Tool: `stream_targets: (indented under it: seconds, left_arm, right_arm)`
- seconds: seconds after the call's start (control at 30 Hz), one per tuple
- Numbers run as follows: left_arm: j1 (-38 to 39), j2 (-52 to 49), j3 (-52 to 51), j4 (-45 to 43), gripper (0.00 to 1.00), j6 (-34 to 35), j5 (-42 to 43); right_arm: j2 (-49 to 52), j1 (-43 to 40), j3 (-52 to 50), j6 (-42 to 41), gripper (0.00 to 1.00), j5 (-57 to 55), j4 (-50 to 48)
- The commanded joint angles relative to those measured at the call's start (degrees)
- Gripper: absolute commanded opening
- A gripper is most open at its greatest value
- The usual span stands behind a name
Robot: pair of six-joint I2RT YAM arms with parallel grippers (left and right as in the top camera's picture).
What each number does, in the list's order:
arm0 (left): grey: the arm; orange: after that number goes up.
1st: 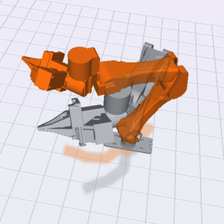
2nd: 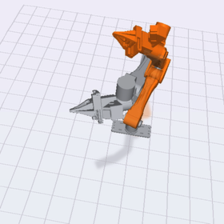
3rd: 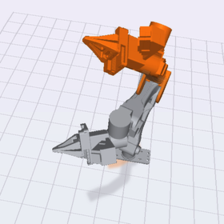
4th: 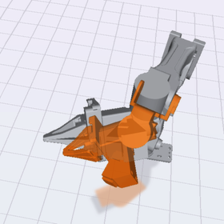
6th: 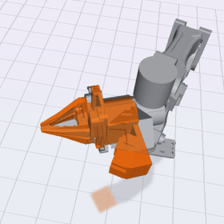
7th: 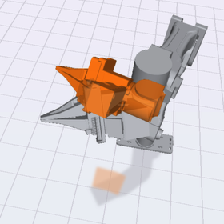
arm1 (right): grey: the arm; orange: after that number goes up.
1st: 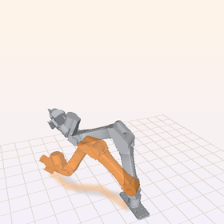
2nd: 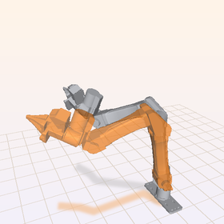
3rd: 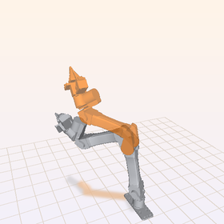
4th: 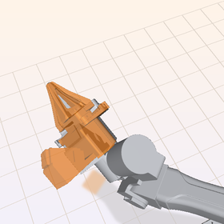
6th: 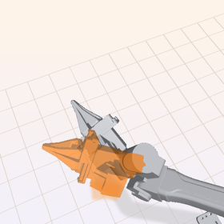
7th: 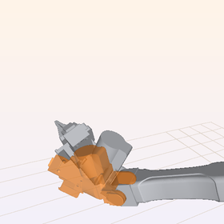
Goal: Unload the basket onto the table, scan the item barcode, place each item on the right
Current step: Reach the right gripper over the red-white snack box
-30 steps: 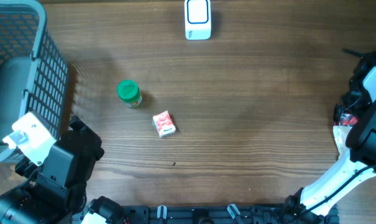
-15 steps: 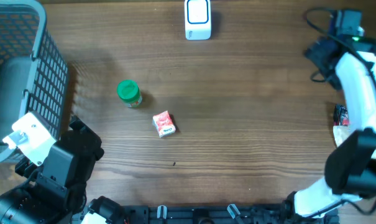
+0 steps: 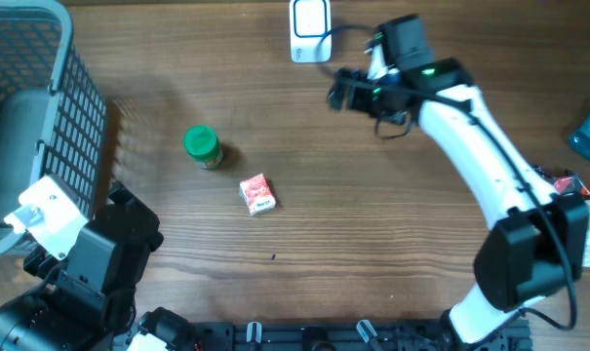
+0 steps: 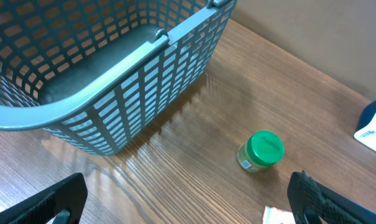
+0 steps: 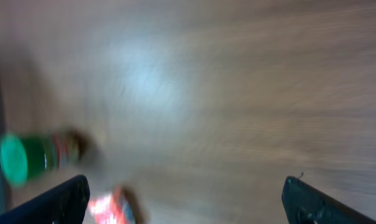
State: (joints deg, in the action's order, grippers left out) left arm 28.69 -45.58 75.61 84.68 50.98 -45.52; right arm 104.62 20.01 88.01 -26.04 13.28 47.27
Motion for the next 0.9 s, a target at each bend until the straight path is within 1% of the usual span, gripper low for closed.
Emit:
stream_targets:
  seconds: [0.0, 0.03, 0.13, 0.23, 0.37, 0.43, 0.53, 0.6, 0.7, 0.77, 0.87]
  left_arm:
    - [-0.5, -0.2, 0.4, 0.0, 1.00, 0.9, -0.1]
    - [-0.5, -0.2, 0.4, 0.0, 1.00, 0.9, -0.1]
    - [-0.5, -0.2, 0.4, 0.0, 1.00, 0.9, -0.1]
    - [-0.5, -0.2, 0.4, 0.0, 1.00, 0.9, -0.1]
    - [-0.5, -0.2, 0.4, 0.0, 1.00, 0.9, -0.1]
    - [-0.5, -0.2, 0.4, 0.0, 1.00, 0.9, -0.1]
    - [-0.5, -0.2, 0.4, 0.0, 1.00, 0.9, -0.1]
    - [-0.5, -0.2, 0.4, 0.0, 1.00, 0.9, -0.1]
    - [-0.5, -0.2, 0.4, 0.0, 1.00, 0.9, -0.1]
    - [-0.5, -0.2, 0.4, 0.0, 1.00, 0.9, -0.1]
    - [-0.5, -0.2, 0.4, 0.0, 1.00, 0.9, -0.1]
  right_arm:
    - [5.5, 5.7, 0.4, -3.5, 1.00, 3.5, 5.0]
    - [6.4, 6.7, 0.4, -8.8, 1.00, 3.5, 6.1]
    - [6.8, 9.3, 0.4, -20.1, 1.00, 4.2, 6.5]
    - [6.8, 10.9, 0.4, -23.2, 1.00, 5.2, 5.9]
    - [6.8, 12.8, 0.4, -34.6, 1.00, 15.0, 6.6]
    - [6.8, 14.0, 0.4, -49.5, 1.00, 17.7, 12.0]
    - [6.9, 16.9, 0.4, -67.1, 1.00, 14.9, 13.9]
    - [7.0, 18.8, 0.4, -72.7, 1.00, 14.6, 12.7]
    - [8.3, 21.4, 0.4, -78.0, 1.00, 11.8, 8.1]
    - [9.8, 22.4, 0.4, -79.2, 1.00, 9.6, 5.1]
    - [13.6, 22.8, 0.4, -79.6, 1.00, 9.8, 2.7]
